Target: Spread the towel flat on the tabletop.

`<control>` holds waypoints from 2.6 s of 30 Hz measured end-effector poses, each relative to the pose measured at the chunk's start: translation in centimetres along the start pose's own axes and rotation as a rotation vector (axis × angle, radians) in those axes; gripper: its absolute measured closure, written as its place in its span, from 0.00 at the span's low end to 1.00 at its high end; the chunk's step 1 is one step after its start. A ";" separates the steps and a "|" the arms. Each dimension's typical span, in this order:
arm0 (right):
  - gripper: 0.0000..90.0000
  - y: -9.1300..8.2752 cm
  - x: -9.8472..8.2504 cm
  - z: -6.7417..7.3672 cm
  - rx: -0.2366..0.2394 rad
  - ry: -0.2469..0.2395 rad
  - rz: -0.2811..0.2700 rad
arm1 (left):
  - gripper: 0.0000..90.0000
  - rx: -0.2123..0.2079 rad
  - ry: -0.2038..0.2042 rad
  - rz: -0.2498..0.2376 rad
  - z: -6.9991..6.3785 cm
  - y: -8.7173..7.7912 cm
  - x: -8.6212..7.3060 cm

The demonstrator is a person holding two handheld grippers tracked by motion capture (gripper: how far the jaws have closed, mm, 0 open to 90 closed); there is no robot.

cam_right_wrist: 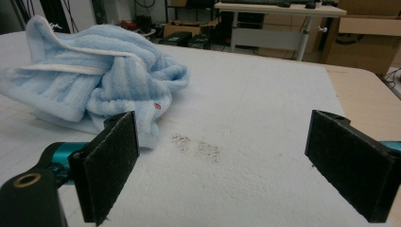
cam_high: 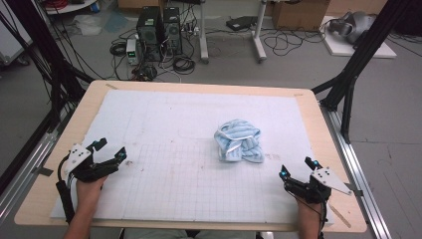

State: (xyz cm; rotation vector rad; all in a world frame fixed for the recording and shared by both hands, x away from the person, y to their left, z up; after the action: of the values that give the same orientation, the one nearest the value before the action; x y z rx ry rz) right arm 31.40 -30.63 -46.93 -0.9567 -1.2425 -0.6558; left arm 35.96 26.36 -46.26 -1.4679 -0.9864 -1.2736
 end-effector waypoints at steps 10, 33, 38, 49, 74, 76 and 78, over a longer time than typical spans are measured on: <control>0.11 0.1 0.0 0.0 0.003 0.001 0.003 | 0.20 0.002 0.002 0.005 0.0 0.1 0.0; 0.11 5.7 3.9 3.8 0.141 0.064 0.044 | 0.21 -0.009 0.000 -0.004 0.0 -0.1 0.0; 0.17 8.7 5.6 6.2 0.197 0.025 0.088 | 0.21 -0.008 -0.006 -0.005 0.1 -0.1 0.0; 0.44 15.5 6.9 11.9 0.309 -0.118 0.259 | 0.24 -0.008 -0.007 -0.006 0.0 -0.1 0.0; 0.97 7.1 6.9 9.2 0.264 -0.144 0.135 | 0.25 -0.005 -0.017 -0.003 0.2 0.0 0.0; 0.97 6.0 6.7 9.2 0.261 -0.140 0.118 | 0.25 -0.005 -0.018 -0.003 0.2 0.0 0.0; 0.97 4.7 6.4 9.1 0.253 -0.137 0.109 | 0.25 -0.005 -0.016 -0.003 0.2 0.0 0.0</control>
State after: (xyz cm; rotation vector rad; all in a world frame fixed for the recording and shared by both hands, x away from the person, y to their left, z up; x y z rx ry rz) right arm 32.46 -19.94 -41.50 -0.8613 -1.3471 -0.3417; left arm 35.98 26.51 -46.23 -1.4832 -0.9970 -1.2693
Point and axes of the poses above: each handheld gripper's, and its own axes: y roughly forward along the jaws, x roughly out of its top, z roughly to its left, the point moved 8 cm from there along y, roughly forward along the jaws, and after that the axes turned 11 degrees about x, right-handed, at the moved point
